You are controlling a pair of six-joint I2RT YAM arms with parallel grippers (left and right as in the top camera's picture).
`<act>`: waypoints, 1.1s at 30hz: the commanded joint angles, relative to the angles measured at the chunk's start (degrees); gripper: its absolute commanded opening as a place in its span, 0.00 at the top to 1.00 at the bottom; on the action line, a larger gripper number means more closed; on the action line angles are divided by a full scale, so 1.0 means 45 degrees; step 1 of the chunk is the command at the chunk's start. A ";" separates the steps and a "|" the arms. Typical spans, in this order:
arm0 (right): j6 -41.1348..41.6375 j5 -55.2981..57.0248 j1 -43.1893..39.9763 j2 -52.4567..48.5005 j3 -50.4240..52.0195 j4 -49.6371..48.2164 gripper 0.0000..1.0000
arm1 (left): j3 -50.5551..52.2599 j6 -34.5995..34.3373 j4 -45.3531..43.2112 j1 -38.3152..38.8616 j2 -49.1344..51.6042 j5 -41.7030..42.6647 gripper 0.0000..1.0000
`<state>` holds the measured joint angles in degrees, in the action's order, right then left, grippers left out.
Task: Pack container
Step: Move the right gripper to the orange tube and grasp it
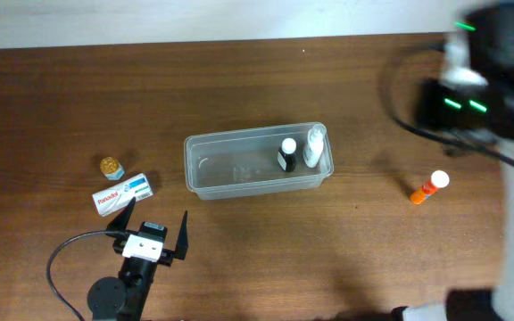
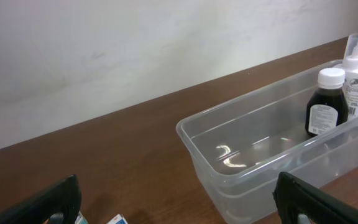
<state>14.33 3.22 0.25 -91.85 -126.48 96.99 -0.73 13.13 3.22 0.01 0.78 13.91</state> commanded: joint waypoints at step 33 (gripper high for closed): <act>-0.1239 -0.2293 -0.5226 -0.1987 0.9632 -0.5187 0.40 | 0.0049 0.0146 0.0063 -0.0039 -0.0083 -0.0034 0.00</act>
<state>8.97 -5.96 -23.22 -100.57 -84.77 74.74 -0.73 13.13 3.22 0.01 0.80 13.93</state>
